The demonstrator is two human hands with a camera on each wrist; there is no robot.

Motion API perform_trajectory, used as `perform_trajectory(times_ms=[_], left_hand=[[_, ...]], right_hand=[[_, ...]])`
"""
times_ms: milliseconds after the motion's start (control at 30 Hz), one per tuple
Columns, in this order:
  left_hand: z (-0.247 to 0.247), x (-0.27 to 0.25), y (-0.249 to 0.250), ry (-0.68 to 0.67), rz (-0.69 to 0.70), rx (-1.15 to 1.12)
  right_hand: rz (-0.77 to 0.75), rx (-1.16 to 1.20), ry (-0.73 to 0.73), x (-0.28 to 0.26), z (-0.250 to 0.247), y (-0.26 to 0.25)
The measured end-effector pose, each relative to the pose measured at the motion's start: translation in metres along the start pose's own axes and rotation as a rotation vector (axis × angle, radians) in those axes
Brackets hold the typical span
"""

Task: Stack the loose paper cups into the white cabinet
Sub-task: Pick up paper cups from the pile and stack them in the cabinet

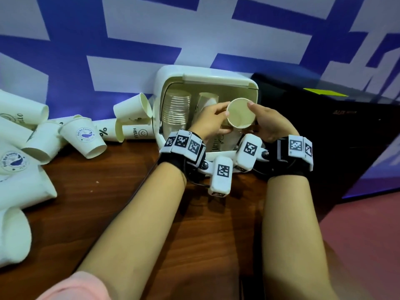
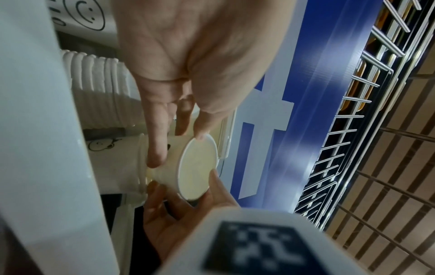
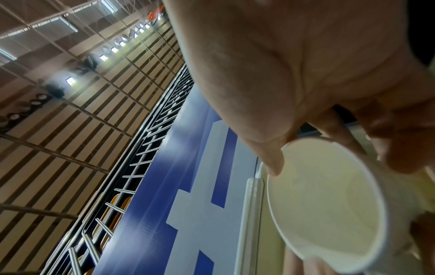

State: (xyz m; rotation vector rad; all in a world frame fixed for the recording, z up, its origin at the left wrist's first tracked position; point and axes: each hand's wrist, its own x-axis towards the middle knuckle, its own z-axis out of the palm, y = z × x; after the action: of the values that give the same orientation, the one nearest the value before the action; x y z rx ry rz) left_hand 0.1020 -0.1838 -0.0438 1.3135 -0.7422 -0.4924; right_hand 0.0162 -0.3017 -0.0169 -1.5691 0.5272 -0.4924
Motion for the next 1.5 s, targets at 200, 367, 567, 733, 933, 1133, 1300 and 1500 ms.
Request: perform_trajectory(times_ms=[200,367,567,733,933,1133,1300,1500], left_hand=[[-0.003,0.002,0.001,0.055,0.033,0.030],[-0.005,0.002,0.004,0.047,0.000,0.173],[-0.005,-0.001,0.007,0.045,-0.066,0.296],[-0.006,-0.006,0.011,0.020,-0.123,0.367],[-0.009,-0.007,0.012,-0.006,-0.215,0.379],[-0.003,-0.009,0.007,-0.017,-0.307,0.372],[-0.006,-0.016,0.018,-0.038,-0.310,0.391],[-0.017,-0.029,0.034,-0.064,-0.281,0.397]], right_hand=[[0.070,0.102,0.102,0.009,0.004,0.004],[0.105,0.126,0.132,0.015,0.002,0.008],[0.141,0.018,0.165,0.020,-0.006,0.009],[0.232,-0.128,0.106,0.013,-0.002,0.005],[0.284,-0.186,-0.006,0.003,0.010,0.007],[0.314,-0.276,-0.020,0.004,0.014,0.012],[0.312,-0.337,-0.034,0.007,0.007,0.006],[0.204,-0.479,0.015,0.008,0.008,-0.006]])
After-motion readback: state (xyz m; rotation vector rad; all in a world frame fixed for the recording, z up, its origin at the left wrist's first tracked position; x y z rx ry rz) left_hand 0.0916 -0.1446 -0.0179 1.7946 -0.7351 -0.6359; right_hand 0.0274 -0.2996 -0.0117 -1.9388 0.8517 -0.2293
